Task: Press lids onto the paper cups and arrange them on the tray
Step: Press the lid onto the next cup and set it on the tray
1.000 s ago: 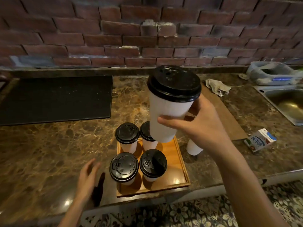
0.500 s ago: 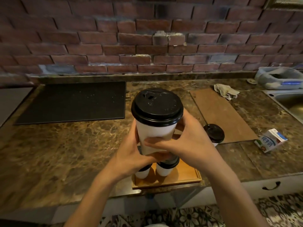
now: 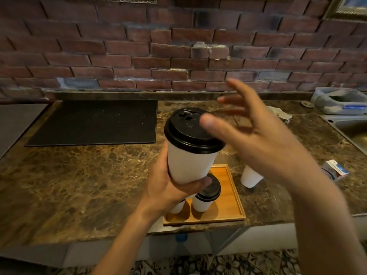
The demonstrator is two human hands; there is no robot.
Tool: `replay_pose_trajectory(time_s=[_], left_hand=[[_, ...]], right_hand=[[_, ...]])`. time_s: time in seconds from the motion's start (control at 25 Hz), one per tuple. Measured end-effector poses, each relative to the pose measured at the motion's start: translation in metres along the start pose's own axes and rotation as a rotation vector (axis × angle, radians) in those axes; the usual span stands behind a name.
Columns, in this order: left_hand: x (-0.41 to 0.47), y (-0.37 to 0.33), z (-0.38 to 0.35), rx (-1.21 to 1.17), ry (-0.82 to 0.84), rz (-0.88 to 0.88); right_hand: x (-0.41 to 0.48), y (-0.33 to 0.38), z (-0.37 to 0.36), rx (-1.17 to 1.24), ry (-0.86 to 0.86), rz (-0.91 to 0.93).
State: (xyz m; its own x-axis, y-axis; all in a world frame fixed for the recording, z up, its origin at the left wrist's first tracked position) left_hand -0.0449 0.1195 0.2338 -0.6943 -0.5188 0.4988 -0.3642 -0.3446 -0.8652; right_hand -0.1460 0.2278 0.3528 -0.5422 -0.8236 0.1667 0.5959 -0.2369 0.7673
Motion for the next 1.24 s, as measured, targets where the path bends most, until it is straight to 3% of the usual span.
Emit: replay_pose_trajectory(time_s=[0.08, 0.2, 0.24, 0.4, 0.52, 0.6, 0.68, 0.76, 0.84, 0.92, 1.0, 1.08, 1.16, 1.24], left_hand=[[0.001, 0.000, -0.006, 0.035, -0.033, 0.023], [0.003, -0.002, -0.017, 0.068, -0.096, 0.061], [0.003, 0.000, -0.018, 0.070, -0.122, 0.081], [0.003, 0.005, -0.018, -0.063, -0.064, 0.154], [0.008, -0.002, -0.019, -0.106, 0.005, 0.075], [0.013, -0.004, -0.023, -0.106, -0.087, 0.025], [0.015, -0.004, -0.027, -0.037, -0.203, 0.027], [0.019, -0.009, -0.025, 0.044, -0.253, 0.004], [0.030, -0.014, -0.018, -0.001, -0.104, -0.039], [0.038, -0.018, -0.013, -0.065, 0.106, 0.008], [0.042, -0.016, -0.012, -0.054, 0.157, 0.060], [0.043, -0.015, -0.014, -0.001, 0.050, 0.061], [0.043, -0.016, -0.020, 0.035, -0.043, 0.033], [0.043, -0.017, -0.023, 0.045, -0.094, 0.000]], right_hand=[[0.015, 0.032, 0.006, -0.178, -0.004, 0.146], [0.034, 0.047, -0.024, -0.598, 0.140, 0.219], [0.035, 0.047, -0.030, -0.638, 0.163, 0.286], [0.034, 0.045, -0.017, -0.249, 0.320, 0.570], [0.042, 0.033, -0.008, -0.111, 0.371, 0.482], [0.046, 0.023, -0.015, -0.326, 0.222, 0.302], [0.046, 0.019, -0.024, -0.532, -0.040, 0.165], [0.043, 0.029, -0.022, -0.448, -0.168, 0.239], [0.045, 0.036, -0.011, -0.257, -0.047, 0.368], [0.046, 0.043, 0.003, -0.149, 0.191, 0.496], [0.047, 0.042, 0.008, -0.133, 0.300, 0.494], [0.052, 0.037, -0.002, -0.283, 0.191, 0.354], [0.055, 0.035, -0.012, -0.489, -0.090, 0.244], [0.053, 0.041, -0.007, -0.489, -0.223, 0.294]])
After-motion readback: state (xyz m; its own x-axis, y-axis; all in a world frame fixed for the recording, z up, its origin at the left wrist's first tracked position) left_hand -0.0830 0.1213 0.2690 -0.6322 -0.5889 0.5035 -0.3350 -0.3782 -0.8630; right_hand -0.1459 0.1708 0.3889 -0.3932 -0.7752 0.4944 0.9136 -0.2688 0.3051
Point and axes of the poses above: each hand's wrist, its own x-axis towards the middle knuckle, its own z-axis out of the back of the hand, y = z × x, the point moved 5 cm from there along x, towards the middle knuckle, and after that the axes turned 5 degrees about -z, right-handed, at the moved point
